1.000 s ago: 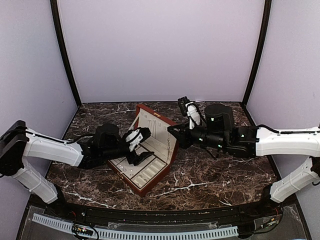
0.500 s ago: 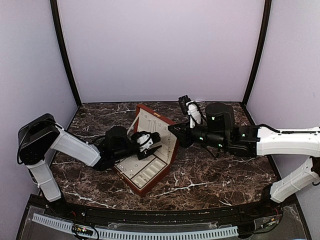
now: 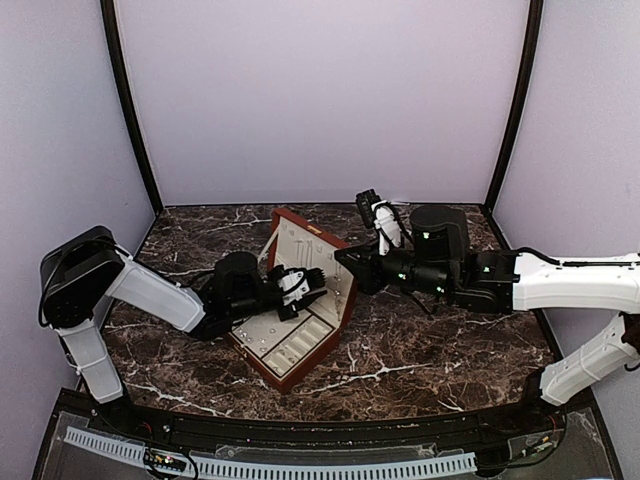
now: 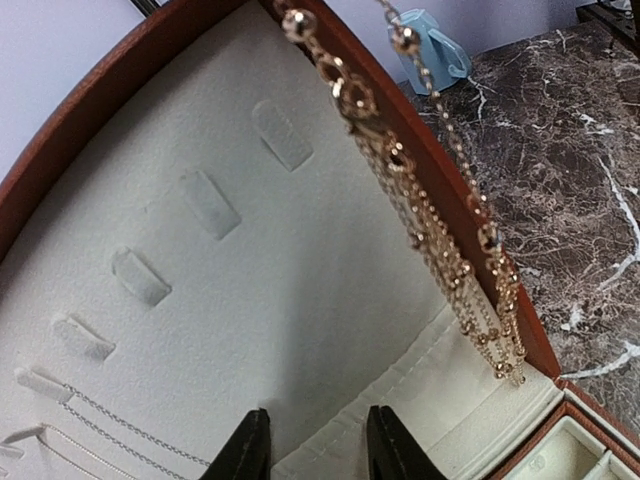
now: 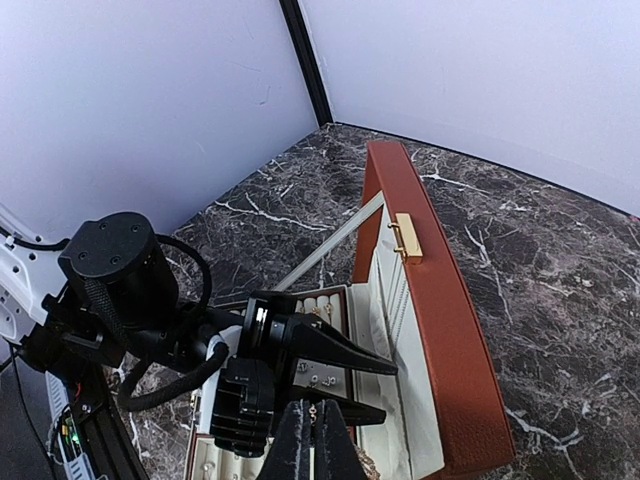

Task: Organize the mixed jewelry
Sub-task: Open the compartment pouch of the jewelry box.

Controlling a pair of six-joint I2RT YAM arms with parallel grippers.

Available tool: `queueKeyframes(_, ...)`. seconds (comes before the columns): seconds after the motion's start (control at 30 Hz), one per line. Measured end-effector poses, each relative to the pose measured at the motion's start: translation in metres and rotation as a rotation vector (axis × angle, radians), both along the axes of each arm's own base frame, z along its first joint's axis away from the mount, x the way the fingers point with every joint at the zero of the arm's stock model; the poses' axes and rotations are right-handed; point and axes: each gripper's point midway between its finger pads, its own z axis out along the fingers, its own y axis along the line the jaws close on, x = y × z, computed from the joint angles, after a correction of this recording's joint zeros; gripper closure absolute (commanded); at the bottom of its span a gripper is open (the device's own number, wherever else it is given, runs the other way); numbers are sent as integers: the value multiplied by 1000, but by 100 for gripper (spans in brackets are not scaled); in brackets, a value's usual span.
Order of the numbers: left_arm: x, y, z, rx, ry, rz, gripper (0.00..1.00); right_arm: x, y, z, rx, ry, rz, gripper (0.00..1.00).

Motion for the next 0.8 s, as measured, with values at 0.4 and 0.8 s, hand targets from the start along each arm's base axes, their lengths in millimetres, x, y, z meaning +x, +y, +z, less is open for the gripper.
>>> queueKeyframes(0.4,2,3,-27,75,46,18,52,-2,2,0,5,5,13,100)
queueKeyframes(0.8,12,3,-26,91,-12,52,66,-1,5,0,11,4,16,100)
